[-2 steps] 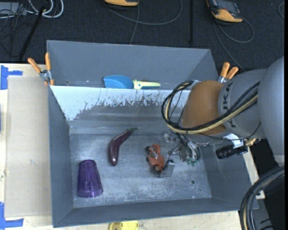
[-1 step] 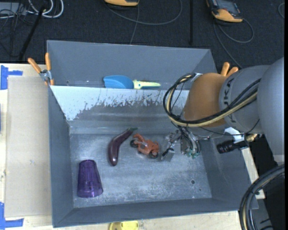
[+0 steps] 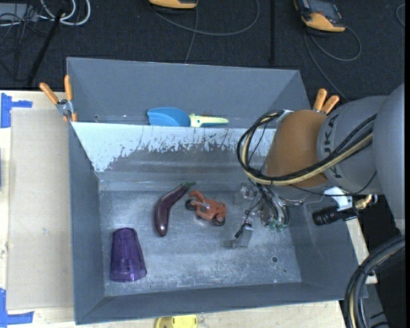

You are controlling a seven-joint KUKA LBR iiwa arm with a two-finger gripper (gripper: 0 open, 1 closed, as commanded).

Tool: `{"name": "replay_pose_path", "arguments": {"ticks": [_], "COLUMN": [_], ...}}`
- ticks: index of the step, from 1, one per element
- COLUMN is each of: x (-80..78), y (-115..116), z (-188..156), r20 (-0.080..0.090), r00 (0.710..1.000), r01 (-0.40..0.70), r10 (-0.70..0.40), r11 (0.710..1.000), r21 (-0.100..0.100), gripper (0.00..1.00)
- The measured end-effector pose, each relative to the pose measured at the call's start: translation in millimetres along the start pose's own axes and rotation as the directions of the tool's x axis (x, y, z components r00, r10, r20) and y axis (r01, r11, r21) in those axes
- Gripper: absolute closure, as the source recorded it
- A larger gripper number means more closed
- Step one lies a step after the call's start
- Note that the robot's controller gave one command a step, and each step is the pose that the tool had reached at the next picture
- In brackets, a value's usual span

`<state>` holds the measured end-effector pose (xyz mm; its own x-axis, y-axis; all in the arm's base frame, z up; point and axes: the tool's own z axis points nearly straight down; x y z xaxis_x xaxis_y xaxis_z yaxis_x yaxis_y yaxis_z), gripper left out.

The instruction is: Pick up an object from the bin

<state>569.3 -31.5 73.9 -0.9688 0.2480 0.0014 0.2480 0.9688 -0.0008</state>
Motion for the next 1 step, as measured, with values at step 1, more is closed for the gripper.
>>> {"name": "replay_pose_path", "arguments": {"ticks": [1], "x": [0.0], "y": [0.2], "z": [0.0], "r20": [0.000], "r00": [1.000], "r01": [0.001], "r10": [-0.001], "r11": [1.000], "r21": [0.000], "gripper": [0.00]}}
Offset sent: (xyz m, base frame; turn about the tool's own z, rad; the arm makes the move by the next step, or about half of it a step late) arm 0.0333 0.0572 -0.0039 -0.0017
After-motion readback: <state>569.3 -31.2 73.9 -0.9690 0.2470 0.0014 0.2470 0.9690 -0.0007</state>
